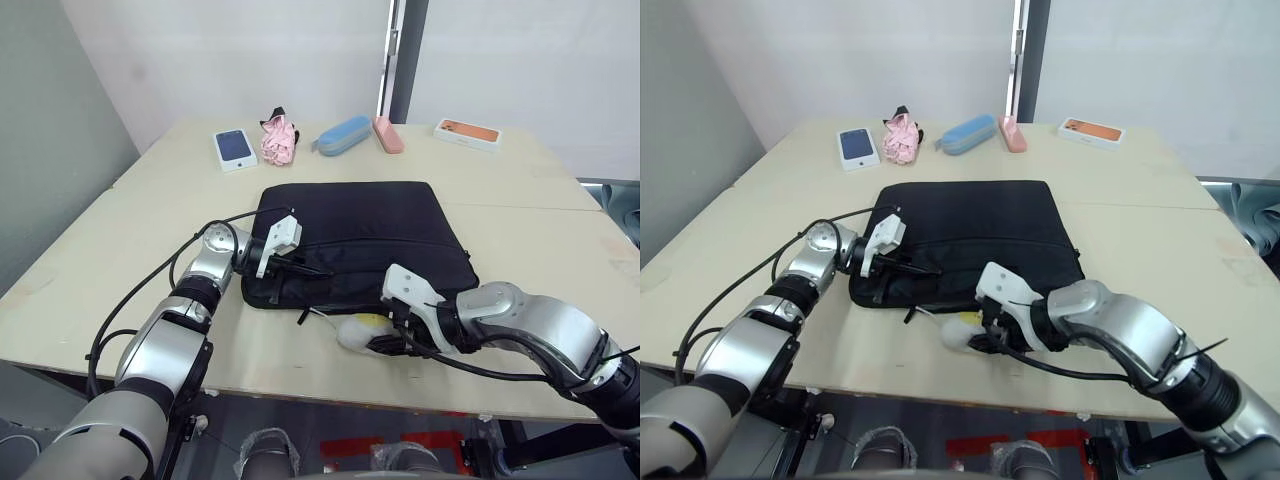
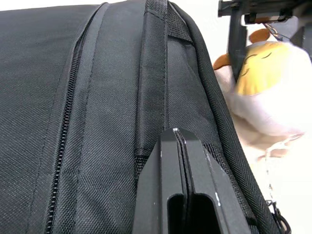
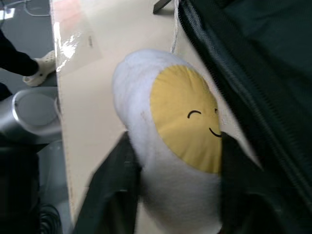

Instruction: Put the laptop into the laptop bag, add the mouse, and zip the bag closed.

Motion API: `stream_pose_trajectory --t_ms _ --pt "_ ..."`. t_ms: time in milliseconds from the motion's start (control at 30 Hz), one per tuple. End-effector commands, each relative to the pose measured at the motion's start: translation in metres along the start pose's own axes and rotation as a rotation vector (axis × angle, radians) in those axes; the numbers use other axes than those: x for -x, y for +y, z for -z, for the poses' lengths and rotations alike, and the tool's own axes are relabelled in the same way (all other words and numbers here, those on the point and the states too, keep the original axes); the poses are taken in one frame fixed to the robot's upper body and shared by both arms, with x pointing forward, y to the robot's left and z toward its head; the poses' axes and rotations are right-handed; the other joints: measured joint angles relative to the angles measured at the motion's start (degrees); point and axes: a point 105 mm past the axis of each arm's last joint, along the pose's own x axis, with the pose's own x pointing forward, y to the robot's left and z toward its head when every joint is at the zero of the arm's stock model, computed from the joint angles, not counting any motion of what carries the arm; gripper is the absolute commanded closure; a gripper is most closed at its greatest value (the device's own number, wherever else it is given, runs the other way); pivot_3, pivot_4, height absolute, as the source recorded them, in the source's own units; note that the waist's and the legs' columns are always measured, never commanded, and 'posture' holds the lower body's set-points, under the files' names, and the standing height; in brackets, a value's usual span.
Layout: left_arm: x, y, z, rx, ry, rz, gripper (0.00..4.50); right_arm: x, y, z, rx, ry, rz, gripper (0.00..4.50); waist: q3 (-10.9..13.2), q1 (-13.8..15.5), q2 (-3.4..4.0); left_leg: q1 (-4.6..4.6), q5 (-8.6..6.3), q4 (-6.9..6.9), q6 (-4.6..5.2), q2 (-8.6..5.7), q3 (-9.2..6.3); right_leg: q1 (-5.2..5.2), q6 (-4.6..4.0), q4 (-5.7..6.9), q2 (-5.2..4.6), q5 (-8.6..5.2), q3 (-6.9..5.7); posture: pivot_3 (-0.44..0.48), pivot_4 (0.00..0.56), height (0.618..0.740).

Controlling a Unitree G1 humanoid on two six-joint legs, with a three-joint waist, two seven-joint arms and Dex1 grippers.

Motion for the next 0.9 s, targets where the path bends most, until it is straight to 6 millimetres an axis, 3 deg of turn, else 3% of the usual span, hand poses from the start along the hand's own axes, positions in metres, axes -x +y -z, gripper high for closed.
stream_pose_trajectory --t_ms 33,100,267,533,667,900 --pt "0.004 -0.014 0.019 0.023 0.093 0.074 4.50 0.013 0.004 -0.007 0.032 -0.040 -0.007 3.89 0.0 0.0 0.00 0.00 0.00 0.00 0.01 0.00 0.00 0.01 0.00 0.00 0.00 0.00 0.00 0.000 0.150 0.740" --pt "0.004 -0.016 0.022 0.013 0.110 0.084 4.50 0.019 0.003 -0.008 0.017 -0.052 0.002 4.48 0.0 0.0 0.00 0.05 -0.01 0.00 0.02 0.01 0.00 0.05 0.00 0.00 0.00 0.00 0.00 0.000 0.150 0.740" --pt "0.006 -0.028 0.037 -0.009 0.173 0.121 4.50 0.049 0.005 0.001 -0.003 -0.062 0.020 4.48 0.0 0.3 0.00 0.59 -0.04 -0.06 0.03 0.01 0.12 0.41 0.00 -0.05 0.00 -0.01 0.13 0.000 0.150 0.740" --pt "0.010 -0.038 0.049 -0.034 0.222 0.153 4.50 0.108 -0.011 0.033 -0.092 -0.019 0.161 4.48 -0.2 0.4 0.00 0.81 -0.05 -0.08 0.06 0.01 0.27 0.63 0.01 -0.07 -0.01 -0.02 0.30 0.000 0.150 0.740" --pt "0.010 -0.038 0.050 -0.034 0.222 0.151 4.50 0.137 -0.023 0.055 -0.137 0.032 0.246 4.48 -0.3 0.4 0.00 0.82 -0.06 -0.07 0.09 0.00 0.33 0.63 0.02 -0.07 -0.02 -0.02 0.35 0.000 0.150 0.740" --pt "0.010 -0.037 0.050 -0.036 0.216 0.144 4.50 0.194 -0.063 0.095 -0.179 0.183 0.447 4.48 -0.3 0.2 0.07 0.83 -0.07 -0.05 0.13 0.00 0.41 0.60 0.02 -0.06 -0.03 -0.02 0.40 0.000 0.150 0.740"
